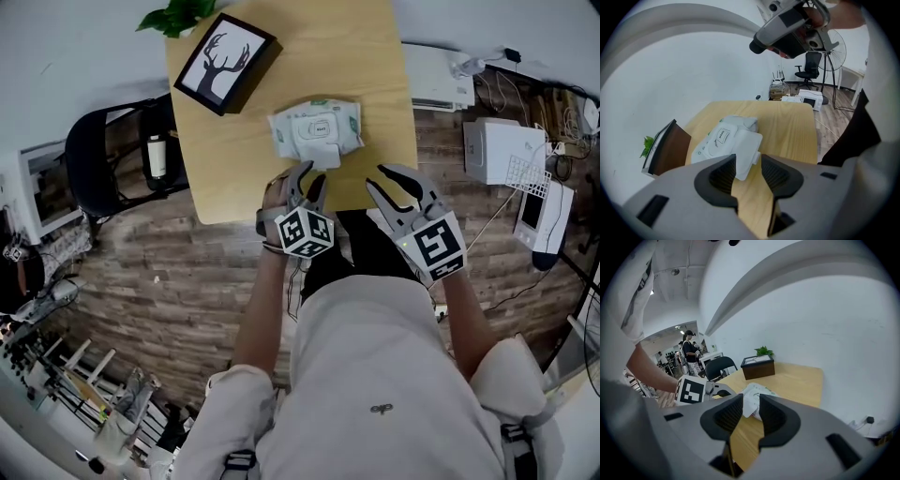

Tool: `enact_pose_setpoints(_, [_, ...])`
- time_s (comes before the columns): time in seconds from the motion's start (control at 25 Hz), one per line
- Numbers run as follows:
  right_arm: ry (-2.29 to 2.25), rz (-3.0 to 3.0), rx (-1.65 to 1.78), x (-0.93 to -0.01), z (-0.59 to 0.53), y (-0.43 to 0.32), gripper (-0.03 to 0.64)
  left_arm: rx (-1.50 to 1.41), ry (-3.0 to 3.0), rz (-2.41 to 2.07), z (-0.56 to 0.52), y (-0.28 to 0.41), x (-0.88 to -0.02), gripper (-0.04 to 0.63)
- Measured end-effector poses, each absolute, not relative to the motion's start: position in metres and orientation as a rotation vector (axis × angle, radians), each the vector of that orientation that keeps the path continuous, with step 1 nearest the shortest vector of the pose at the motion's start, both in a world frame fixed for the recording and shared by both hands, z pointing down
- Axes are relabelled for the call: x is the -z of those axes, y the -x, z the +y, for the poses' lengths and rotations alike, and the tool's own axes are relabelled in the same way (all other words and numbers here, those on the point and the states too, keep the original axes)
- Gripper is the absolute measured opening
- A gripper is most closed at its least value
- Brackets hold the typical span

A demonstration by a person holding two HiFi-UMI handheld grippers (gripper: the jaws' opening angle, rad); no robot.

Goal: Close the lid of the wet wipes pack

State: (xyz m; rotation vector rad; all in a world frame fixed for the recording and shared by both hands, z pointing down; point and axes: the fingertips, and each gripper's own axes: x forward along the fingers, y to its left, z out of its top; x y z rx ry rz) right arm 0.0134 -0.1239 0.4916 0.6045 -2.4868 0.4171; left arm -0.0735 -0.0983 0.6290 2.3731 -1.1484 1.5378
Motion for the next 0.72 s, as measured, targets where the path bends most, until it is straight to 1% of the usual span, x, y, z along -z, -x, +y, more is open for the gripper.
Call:
enact_pose_setpoints(0.36, [-0.573, -2.505, -0.443, -0.496, -0.128, -0.018, 0.106, -1.617, -2.329, -1.159, -0.103, 0.074, -0.630, 0.153])
enact_pose_setpoints(0.72, [-0.567, -2.508, -0.438, -0.494, -0.120, -0.016, 0.106, -1.595, -2.362, -1.205, -0.104, 0.076, -0.614, 0.160])
